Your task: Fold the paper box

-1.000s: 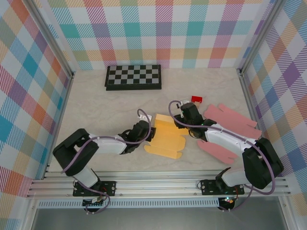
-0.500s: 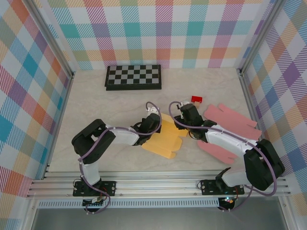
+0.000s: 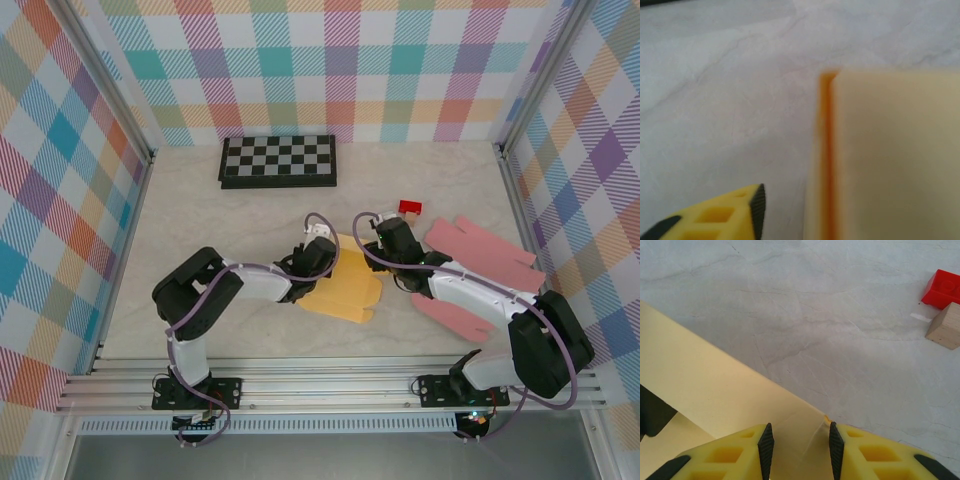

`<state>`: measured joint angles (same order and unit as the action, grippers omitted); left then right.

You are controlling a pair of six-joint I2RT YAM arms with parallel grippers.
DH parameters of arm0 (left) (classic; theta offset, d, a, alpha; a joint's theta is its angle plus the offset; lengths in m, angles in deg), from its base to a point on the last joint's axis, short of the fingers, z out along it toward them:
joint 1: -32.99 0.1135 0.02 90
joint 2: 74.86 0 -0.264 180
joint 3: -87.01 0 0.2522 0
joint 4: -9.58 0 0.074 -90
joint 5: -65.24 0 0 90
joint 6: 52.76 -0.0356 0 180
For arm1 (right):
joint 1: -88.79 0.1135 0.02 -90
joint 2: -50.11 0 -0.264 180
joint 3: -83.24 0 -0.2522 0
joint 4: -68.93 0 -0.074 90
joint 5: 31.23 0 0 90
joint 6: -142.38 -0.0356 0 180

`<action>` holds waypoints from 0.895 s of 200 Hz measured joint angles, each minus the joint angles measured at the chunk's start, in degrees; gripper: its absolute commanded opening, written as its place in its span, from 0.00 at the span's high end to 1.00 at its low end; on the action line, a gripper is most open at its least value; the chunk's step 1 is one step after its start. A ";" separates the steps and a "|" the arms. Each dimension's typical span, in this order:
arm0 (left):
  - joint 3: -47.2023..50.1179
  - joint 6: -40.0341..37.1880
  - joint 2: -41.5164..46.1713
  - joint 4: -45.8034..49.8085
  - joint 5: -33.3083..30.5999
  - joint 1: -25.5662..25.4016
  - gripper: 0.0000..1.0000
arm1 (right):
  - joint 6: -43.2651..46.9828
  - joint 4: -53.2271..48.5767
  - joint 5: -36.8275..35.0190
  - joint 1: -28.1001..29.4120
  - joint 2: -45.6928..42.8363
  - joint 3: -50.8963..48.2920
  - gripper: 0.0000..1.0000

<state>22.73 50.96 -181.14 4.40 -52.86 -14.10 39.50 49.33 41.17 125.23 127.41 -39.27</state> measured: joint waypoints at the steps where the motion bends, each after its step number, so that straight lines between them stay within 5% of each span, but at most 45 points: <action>1: 0.26 0.09 0.11 -0.02 0.04 0.00 0.50 | 0.00 0.00 0.00 0.00 0.00 0.02 0.63; 46: 4.46 0.98 9.49 7.87 5.77 0.04 0.48 | 0.02 -0.24 -0.02 0.00 0.02 0.00 0.62; 96: -2.71 7.08 19.67 20.00 10.73 1.11 0.49 | 0.02 -0.26 0.00 0.00 0.37 0.11 0.62; 148: -9.53 9.57 18.40 24.70 12.76 3.39 0.51 | 0.02 -0.37 0.00 0.00 0.66 0.42 0.62; 179: -2.14 4.15 18.29 19.45 14.80 3.43 0.50 | 0.07 -1.14 0.02 0.00 1.01 1.09 0.62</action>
<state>20.59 55.11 -162.84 23.85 -38.06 -10.67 39.56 48.19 41.19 125.23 128.41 -38.18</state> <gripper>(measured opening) 0.490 0.383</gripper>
